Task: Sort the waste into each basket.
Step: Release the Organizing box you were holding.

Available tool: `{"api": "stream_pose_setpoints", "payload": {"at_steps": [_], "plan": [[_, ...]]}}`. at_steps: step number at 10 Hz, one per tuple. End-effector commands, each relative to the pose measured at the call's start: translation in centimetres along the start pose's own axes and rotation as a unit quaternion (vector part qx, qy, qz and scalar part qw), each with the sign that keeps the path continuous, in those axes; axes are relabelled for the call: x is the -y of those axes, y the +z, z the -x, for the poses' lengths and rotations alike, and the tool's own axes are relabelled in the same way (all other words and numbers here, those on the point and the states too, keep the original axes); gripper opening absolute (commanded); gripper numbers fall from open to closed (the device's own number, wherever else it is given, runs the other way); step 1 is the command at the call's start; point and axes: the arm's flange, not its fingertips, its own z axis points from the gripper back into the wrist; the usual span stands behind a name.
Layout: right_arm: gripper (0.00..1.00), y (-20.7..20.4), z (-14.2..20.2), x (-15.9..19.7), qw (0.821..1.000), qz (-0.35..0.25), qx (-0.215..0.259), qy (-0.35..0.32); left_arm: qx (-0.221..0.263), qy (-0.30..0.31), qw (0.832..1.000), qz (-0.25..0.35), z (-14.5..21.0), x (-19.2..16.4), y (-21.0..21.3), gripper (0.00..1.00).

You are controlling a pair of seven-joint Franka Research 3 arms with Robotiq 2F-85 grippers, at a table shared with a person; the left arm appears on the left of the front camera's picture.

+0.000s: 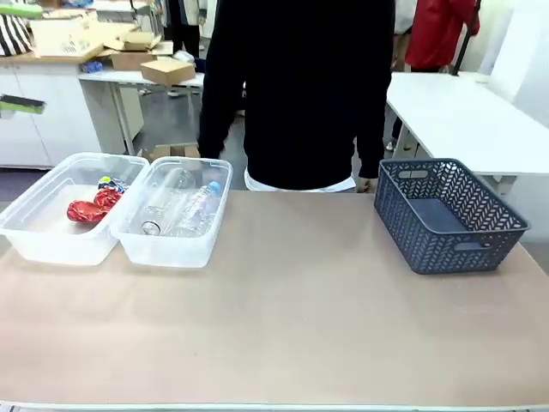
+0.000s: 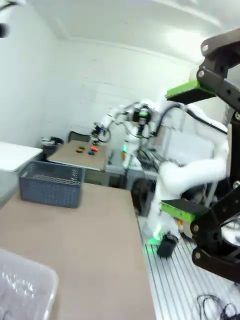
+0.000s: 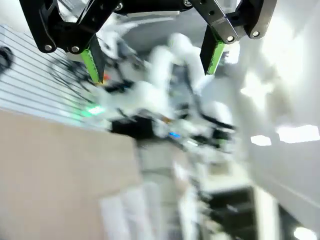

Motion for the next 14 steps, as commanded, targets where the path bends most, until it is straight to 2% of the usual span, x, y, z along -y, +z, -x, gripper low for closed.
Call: {"api": "stream_pose_setpoints", "payload": {"at_steps": [1, 14], "plan": [[1.00, -2.63, 0.39, 0.04, 0.996, 0.074, -0.041, 0.021, -0.033, -0.068, 0.997, -0.009, 1.50, 0.98, -1.35, 1.00], [1.00, -2.63, 0.39, 0.04, 0.996, 0.074, -0.041, 0.021, -0.033, -0.068, 0.997, -0.009, 1.50, 0.98, -1.35, 1.00]]}}
